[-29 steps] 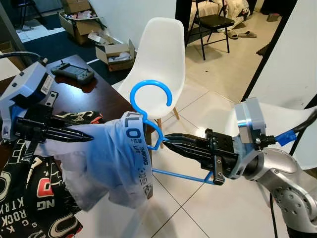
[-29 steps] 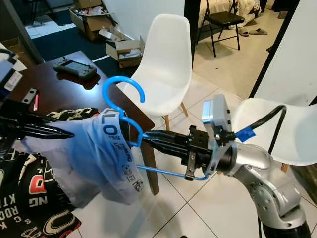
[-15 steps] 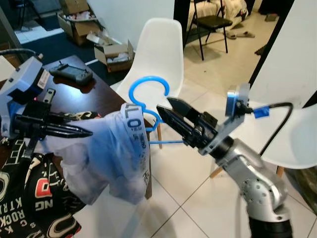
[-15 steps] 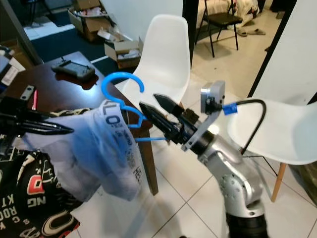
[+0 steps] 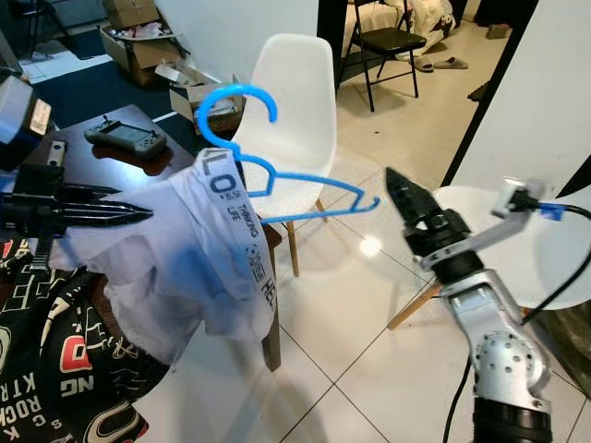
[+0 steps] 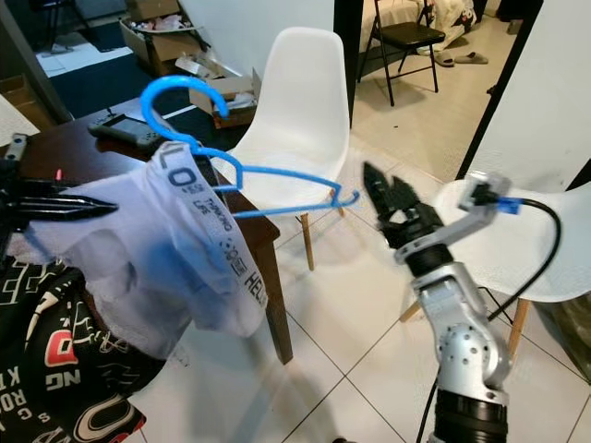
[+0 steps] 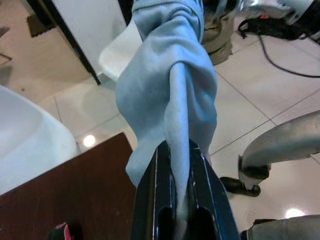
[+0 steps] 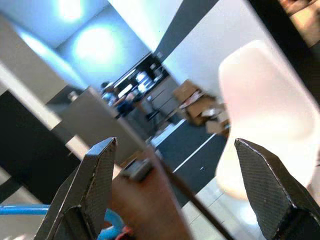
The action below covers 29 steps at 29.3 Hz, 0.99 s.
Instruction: Hang hanger
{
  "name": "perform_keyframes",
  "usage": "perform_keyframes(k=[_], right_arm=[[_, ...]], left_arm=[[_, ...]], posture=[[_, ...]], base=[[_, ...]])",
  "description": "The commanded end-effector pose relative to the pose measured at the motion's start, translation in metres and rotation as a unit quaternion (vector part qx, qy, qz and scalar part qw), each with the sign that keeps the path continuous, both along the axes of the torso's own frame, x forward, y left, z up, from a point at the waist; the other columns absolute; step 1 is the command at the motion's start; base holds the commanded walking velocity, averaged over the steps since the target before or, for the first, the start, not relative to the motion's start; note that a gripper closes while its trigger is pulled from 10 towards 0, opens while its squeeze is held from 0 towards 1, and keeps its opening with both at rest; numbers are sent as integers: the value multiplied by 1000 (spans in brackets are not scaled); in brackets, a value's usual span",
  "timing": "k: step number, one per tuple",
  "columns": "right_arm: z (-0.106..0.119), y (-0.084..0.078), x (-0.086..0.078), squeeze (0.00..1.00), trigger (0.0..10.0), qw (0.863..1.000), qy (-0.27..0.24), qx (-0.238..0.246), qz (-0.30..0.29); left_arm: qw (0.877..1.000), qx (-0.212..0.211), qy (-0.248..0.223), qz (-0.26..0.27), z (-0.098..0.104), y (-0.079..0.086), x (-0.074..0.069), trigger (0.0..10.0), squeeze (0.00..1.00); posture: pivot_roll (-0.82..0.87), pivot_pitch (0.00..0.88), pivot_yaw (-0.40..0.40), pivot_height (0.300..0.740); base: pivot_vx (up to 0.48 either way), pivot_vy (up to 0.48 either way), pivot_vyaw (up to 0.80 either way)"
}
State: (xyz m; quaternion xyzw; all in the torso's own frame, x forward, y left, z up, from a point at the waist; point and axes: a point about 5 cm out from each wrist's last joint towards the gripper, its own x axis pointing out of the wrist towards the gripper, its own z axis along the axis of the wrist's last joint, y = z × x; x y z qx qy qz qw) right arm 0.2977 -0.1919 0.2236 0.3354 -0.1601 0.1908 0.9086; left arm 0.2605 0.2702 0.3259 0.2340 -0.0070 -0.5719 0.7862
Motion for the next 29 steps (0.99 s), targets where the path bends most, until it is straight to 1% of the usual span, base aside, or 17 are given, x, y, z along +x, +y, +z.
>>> perform_keyframes(k=[1, 2, 3, 4, 5, 6, 9, 10, 11, 12, 15, 17, 22, 23, 26, 28, 29], right_arm=[[-3, 1, 2, 1000, 10000, 1000, 9, 5, 0], [-8, 8, 1, 1000, 10000, 999, 18, -26, 14], [-8, 8, 1, 1000, 10000, 999, 18, -26, 14], [-12, 16, 0, 1000, 10000, 998, 26, -54, 30], [-17, 31, -3, 0, 10000, 993, 32, -92, 64], [-17, 31, -3, 0, 10000, 993, 32, -92, 64], [-29, 81, -18, 0, 10000, 970, 25, -167, 177], [-31, 90, -22, 0, 10000, 964, 20, -178, 198], [-31, 90, -22, 0, 10000, 964, 20, -178, 198], [-32, 97, -26, 0, 10000, 960, 16, -182, 212], [-33, 102, -27, 0, 10000, 959, 14, -183, 217], [-32, 107, -25, 0, 10000, 964, 12, -168, 207], [-30, 108, -23, 0, 10000, 967, 10, -161, 199], [-27, 108, -20, 0, 10000, 972, 7, -150, 182], [-24, 108, -16, 0, 10000, 977, 4, -142, 161], [-20, 103, -8, 0, 10000, 981, -5, -162, 103], [-20, 103, -8, 0, 10000, 981, -5, -162, 103]], left_arm=[[1000, 0, -10, 17, 3, 7, -2, 0, 0], [1000, -7, -13, 25, 3, 9, -1, 0, 0], [1000, -7, -13, 25, 3, 9, -1, 0, 0], [999, -13, -16, 31, 3, 10, -1, 0, 0], [999, -24, -21, 33, 4, 11, -1, 0, 0], [999, -24, -21, 33, 4, 11, -1, 0, 0], [998, -52, -39, 26, 10, 6, 2, 0, 0], [997, -58, -45, 27, 11, 5, 2, 0, 0], [997, -58, -45, 27, 11, 5, 2, 0, 0], [996, -65, -50, 27, 13, 5, 3, 0, 0], [996, -70, -53, 26, 15, 4, 3, 0, 0], [995, -81, -56, 14, 20, 2, 2, 0, 0], [995, -84, -57, 10, 22, 2, 1, 0, 0], [995, -85, -56, 6, 23, 1, 1, 0, 0], [995, -85, -55, 2, 23, 0, 1, 0, 0], [995, -88, -52, -7, 24, -1, 0, 0, 0], [995, -88, -52, -7, 24, -1, 0, 0, 0]], posture=[[39, 121, 33, 740], [37, 119, 32, 740], [37, 119, 32, 740], [36, 118, 32, 740], [36, 117, 31, 740], [36, 117, 31, 740], [38, 111, 26, 740], [39, 110, 27, 740], [39, 110, 27, 740], [39, 109, 26, 740], [40, 106, 26, 740], [39, 107, 25, 740], [39, 107, 25, 740], [39, 107, 25, 740], [39, 108, 29, 740], [41, 111, 31, 740], [41, 111, 31, 740]], base=[[0, 0, 0], [0, 0, 0], [0, 0, 0], [0, 0, 0], [0, 0, 0], [0, 0, 0], [0, 0, 0], [0, 0, 0], [0, 0, 0], [0, 0, 0], [0, 0, 0], [0, 0, 0], [0, 0, 0], [0, 0, 0], [0, 0, 0], [0, 0, 0], [0, 0, 0]])
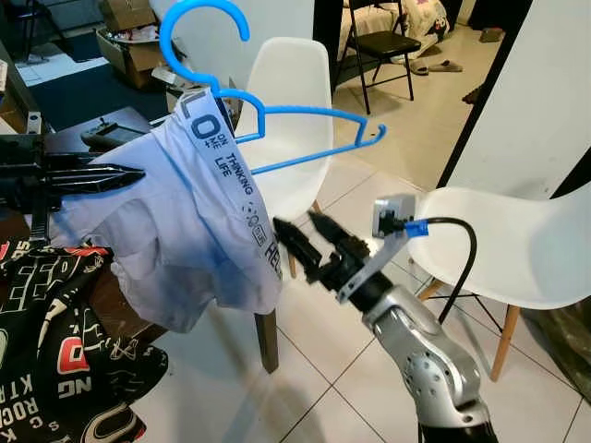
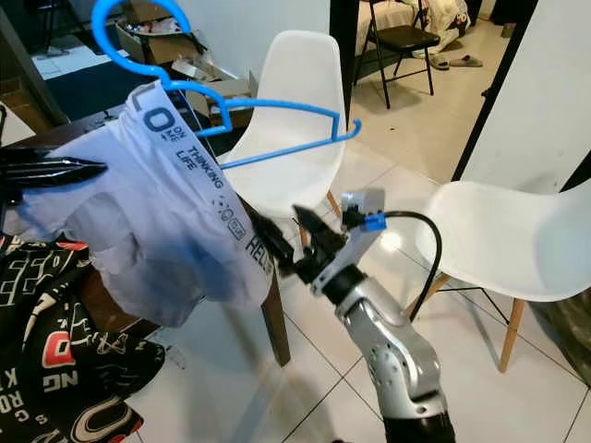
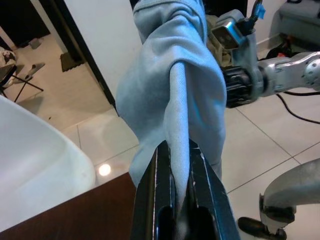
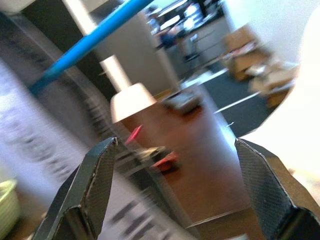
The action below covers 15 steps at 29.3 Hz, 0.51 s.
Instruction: Hang hanger
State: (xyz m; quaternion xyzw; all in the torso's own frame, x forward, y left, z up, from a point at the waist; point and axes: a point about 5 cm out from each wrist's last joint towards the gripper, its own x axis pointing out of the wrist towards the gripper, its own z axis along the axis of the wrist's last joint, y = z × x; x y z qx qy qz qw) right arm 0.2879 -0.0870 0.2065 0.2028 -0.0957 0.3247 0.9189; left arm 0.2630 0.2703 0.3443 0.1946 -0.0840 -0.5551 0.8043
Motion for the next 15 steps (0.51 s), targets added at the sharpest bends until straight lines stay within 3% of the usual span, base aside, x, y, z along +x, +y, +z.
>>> perform_keyframes(k=[1, 2, 4, 6, 8, 15], right_arm=[[-1, -4, 4, 0, 10000, 999, -12, -25, -37], [-1, -4, 4, 0, 10000, 999, -12, -25, -37], [4, -1, 2, 0, 10000, 996, -46, -69, -38], [4, -1, 2, 0, 10000, 996, -46, -69, -38], [6, 9, -4, 0, 10000, 991, -76, -112, -16], [7, 16, -11, 0, 10000, 989, -88, -118, 17]], left_arm=[[1000, -9, -11, -14, 6, -1, -3, 0, 0], [1000, -9, -11, -14, 6, -1, -3, 0, 0], [1000, -12, -11, -17, 7, -2, -3, 0, 0], [1000, -12, -11, -17, 7, -2, -3, 0, 0], [1000, -15, -10, -19, 7, -3, -3, 0, 0], [1000, -18, -10, -22, 8, -4, -3, 0, 0]], posture=[[41, 111, 31, 740], [41, 111, 31, 740], [41, 112, 32, 740], [41, 112, 32, 740], [41, 112, 32, 740], [40, 115, 34, 740]], base=[[0, 0, 0], [0, 0, 0], [0, 0, 0], [0, 0, 0], [0, 0, 0], [0, 0, 0]])
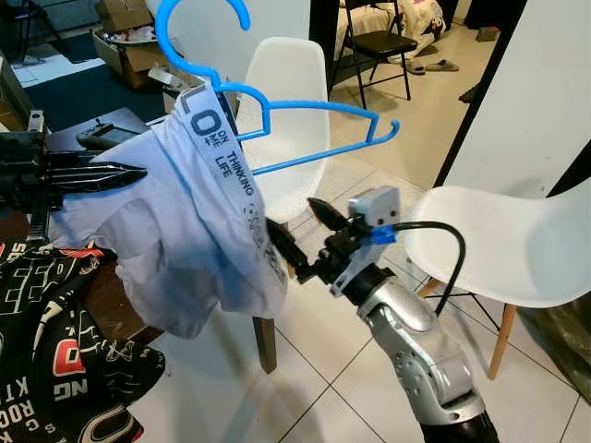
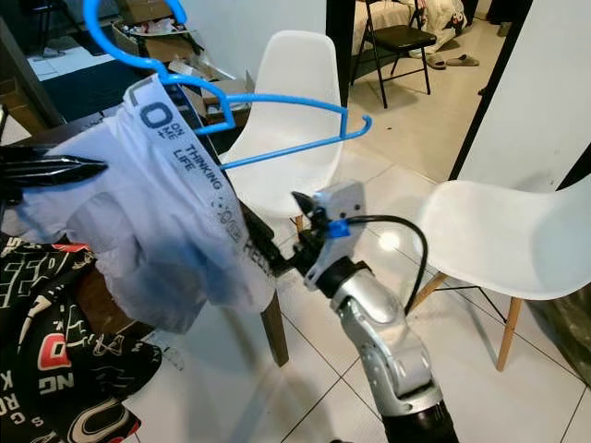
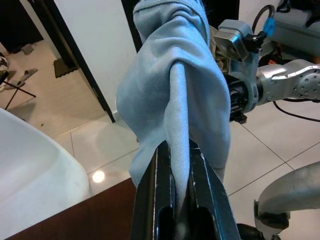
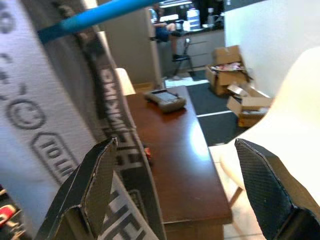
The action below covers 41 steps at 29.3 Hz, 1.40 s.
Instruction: Hang hanger
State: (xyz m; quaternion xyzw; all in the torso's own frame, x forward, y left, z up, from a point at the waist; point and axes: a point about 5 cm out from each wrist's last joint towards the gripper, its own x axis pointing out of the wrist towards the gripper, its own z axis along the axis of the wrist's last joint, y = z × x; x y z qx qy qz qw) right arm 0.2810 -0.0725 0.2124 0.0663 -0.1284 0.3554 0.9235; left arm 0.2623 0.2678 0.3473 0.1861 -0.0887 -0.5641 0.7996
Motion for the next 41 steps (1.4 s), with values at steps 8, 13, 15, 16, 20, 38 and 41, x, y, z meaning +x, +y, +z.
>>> perform_keyframes(k=[8, 13, 15, 16, 20, 38, 41], right_arm=[[6, -11, -11, 0, 10000, 994, 15, 82, 68], [4, -22, -21, 0, 10000, 986, 17, 99, 129], [3, -22, -26, 0, 10000, 985, 16, 83, 154], [3, -22, -26, 0, 10000, 985, 16, 83, 154], [-4, -13, -33, 0, 10000, 984, 9, 25, 177], [-4, -4, -13, 0, 7843, 995, -24, -48, 81], [-1, -6, -9, 0, 7412, 997, -31, -46, 62]], left_arm=[[1000, -13, -13, -13, 7, -2, -2, 0, 0], [1000, -14, -12, -14, 8, -1, -3, 0, 0], [1000, -14, -11, -16, 8, -1, -4, 0, 0], [1000, -14, -11, -16, 8, -1, -4, 0, 0], [1000, -14, -9, -20, 9, -2, -4, 0, 0], [999, -15, -8, -32, 10, -6, -3, 0, 0], [999, -15, -9, -36, 11, -7, -3, 0, 0]], posture=[[41, 114, 32, 740], [44, 117, 31, 740], [45, 118, 33, 740], [45, 118, 33, 740], [47, 118, 33, 740], [45, 109, 40, 740], [45, 106, 39, 740]], base=[[0, 0, 0], [0, 0, 0], [0, 0, 0], [0, 0, 0], [0, 0, 0], [0, 0, 0], [0, 0, 0]])
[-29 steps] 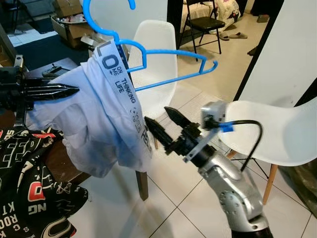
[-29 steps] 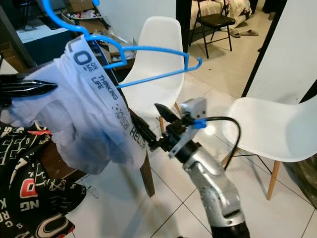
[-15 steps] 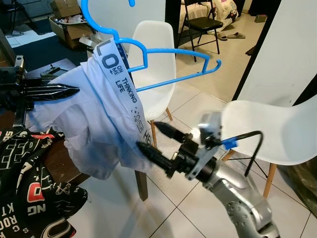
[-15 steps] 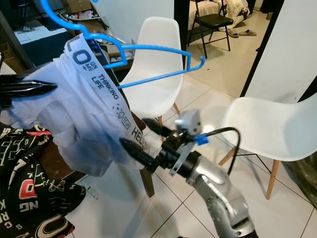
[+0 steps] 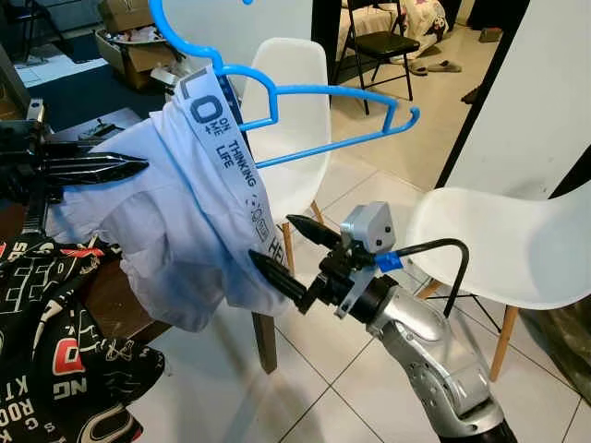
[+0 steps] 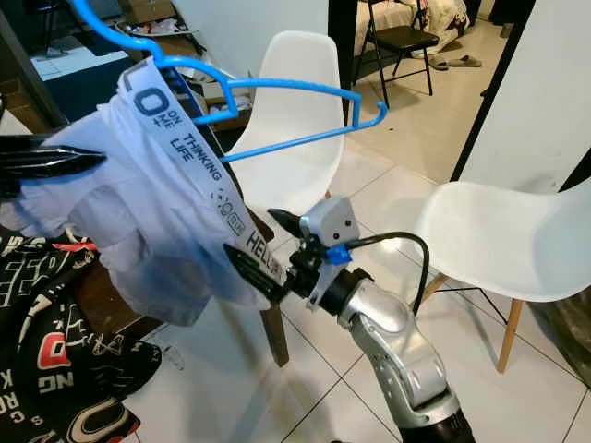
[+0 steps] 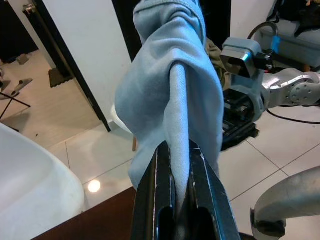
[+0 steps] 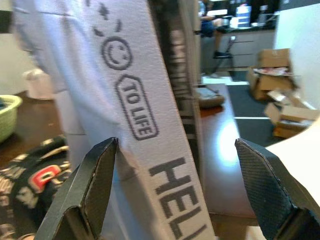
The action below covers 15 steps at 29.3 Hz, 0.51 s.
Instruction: Hang hanger
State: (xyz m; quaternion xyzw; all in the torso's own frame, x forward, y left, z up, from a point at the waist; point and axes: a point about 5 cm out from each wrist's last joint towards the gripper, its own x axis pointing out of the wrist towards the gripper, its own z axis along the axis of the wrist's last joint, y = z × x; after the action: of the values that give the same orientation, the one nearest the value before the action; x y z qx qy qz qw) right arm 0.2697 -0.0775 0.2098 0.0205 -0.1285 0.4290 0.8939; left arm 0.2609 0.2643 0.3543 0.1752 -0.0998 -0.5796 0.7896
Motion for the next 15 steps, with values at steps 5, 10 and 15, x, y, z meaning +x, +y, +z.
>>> perform_keyframes(k=[5, 10, 15], right_arm=[[3, 0, 3, 0, 7020, 1000, -10, 8, -11], [4, 2, 3, 0, 0, 1000, -14, 12, -12], [4, 3, 4, 0, 0, 1000, -18, 16, -17]], left_arm=[[1000, -5, -9, -19, 4, -4, -2, 0, 0], [1000, -5, -8, -21, 4, -5, -3, 0, 0], [1000, -7, -8, -23, 5, -5, -3, 0, 0]], posture=[[45, 104, 39, 740], [45, 107, 39, 740], [45, 110, 41, 740]], base=[[0, 0, 0], [0, 0, 0], [0, 0, 0]])
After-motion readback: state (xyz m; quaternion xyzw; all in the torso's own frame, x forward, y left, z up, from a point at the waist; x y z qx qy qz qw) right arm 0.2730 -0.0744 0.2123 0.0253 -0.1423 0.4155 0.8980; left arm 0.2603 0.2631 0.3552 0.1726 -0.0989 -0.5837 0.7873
